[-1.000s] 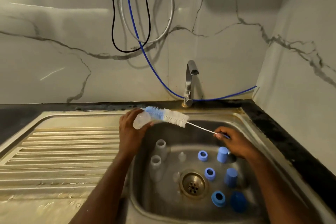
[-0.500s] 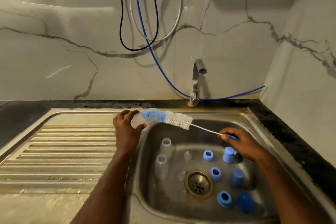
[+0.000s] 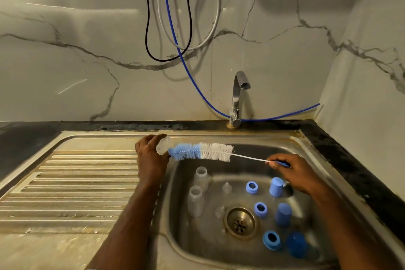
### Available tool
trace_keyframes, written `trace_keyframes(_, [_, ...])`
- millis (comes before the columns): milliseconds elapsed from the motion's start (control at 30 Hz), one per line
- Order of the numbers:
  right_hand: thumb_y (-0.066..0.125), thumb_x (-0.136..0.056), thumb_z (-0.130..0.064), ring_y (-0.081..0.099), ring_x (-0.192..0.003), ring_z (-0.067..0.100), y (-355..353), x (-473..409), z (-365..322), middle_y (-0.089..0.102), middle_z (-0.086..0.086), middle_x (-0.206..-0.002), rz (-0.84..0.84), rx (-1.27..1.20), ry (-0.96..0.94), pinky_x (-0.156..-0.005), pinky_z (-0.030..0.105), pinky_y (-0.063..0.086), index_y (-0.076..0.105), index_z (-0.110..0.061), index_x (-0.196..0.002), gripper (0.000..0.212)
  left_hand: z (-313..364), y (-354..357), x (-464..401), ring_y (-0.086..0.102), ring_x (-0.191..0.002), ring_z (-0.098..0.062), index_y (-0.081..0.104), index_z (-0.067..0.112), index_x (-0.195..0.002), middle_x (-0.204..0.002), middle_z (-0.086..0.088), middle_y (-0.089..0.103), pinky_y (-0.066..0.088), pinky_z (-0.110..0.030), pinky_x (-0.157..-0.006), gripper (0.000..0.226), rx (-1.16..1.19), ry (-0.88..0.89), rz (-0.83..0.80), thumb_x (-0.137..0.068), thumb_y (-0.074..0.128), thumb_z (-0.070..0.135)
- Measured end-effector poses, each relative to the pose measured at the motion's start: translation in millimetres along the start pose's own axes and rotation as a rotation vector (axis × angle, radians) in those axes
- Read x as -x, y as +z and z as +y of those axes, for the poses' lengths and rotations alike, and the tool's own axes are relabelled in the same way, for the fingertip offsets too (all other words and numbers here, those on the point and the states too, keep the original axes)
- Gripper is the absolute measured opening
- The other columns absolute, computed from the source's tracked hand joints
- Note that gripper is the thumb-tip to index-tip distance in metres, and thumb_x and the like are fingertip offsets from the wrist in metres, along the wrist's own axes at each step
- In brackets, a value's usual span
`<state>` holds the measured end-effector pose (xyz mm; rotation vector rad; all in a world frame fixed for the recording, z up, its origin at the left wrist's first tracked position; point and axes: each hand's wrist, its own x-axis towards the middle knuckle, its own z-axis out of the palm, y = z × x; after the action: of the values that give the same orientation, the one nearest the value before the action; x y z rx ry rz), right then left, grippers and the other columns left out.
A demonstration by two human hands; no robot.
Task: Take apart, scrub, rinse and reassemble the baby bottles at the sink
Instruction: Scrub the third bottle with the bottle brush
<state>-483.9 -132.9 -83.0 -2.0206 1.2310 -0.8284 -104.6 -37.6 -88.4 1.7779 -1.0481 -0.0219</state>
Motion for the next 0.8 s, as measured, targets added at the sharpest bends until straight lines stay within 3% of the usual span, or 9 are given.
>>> trace_keyframes(167, [0.067,-0.095,-0.015,0.066,-0.099,0.009,-0.2,-1.0,1.7,0.074,-0.009,-0.096,0.026,-0.016,-0.007,-0.094,0.033,0.050,0.072,-0.035,-0.093,0.021,-0.9,-2.9,0.1,0.037,-0.134,-0.025,0.064,0.021,-0.132,-0.139,-0.007,0.050,0.035,-0.033,-0.103,0.057,-0.026,-0.027,0.005,-0.079,0.085,0.015])
trace_keyframes(267, [0.067,-0.095,-0.015,0.066,-0.098,0.008,-2.4,-0.8,1.7,0.074,-0.010,-0.095,0.039,-0.015,-0.007,-0.093,0.031,0.050,0.072,-0.035,-0.092,0.021,0.8,-3.8,0.8,0.036,-0.135,-0.025,0.064,0.022,-0.131,-0.140,-0.007,0.049,0.035,-0.034,-0.105,0.057,-0.028,-0.032,0.004,-0.079,0.086,0.016])
trace_keyframes(500, [0.066,-0.096,-0.014,0.063,-0.092,0.001,1.5,1.6,-6.7,0.070,-0.014,-0.094,-0.027,0.065,0.030,-0.082,0.015,0.045,0.071,-0.029,-0.094,0.016,4.5,6.8,3.8,0.032,-0.138,-0.025,0.065,0.026,-0.131,-0.141,-0.002,0.051,0.038,-0.050,-0.113,0.055,-0.137,0.225,-0.207,-0.080,0.085,0.021])
trace_keyframes(667, [0.064,-0.097,-0.019,0.061,-0.095,-0.001,12.3,-0.1,-11.8,0.067,-0.019,-0.094,-0.099,0.124,0.007,-0.088,0.022,0.046,0.065,-0.042,-0.091,0.024,13.1,16.7,7.9,0.033,-0.137,-0.030,0.067,0.024,-0.128,-0.136,-0.004,0.056,0.042,-0.055,-0.107,0.053,-0.238,0.416,-0.283,-0.078,0.086,0.022])
trace_keyframes(800, [0.063,-0.097,-0.015,0.061,-0.095,-0.001,0.4,2.2,-11.7,0.066,-0.018,-0.096,-0.032,0.051,0.014,-0.086,0.015,0.045,0.069,-0.029,-0.100,0.016,7.9,11.0,5.2,0.037,-0.132,-0.024,0.065,0.025,-0.130,-0.135,0.000,0.057,0.042,-0.043,-0.105,0.052,-0.143,0.359,-0.293,-0.081,0.084,0.026])
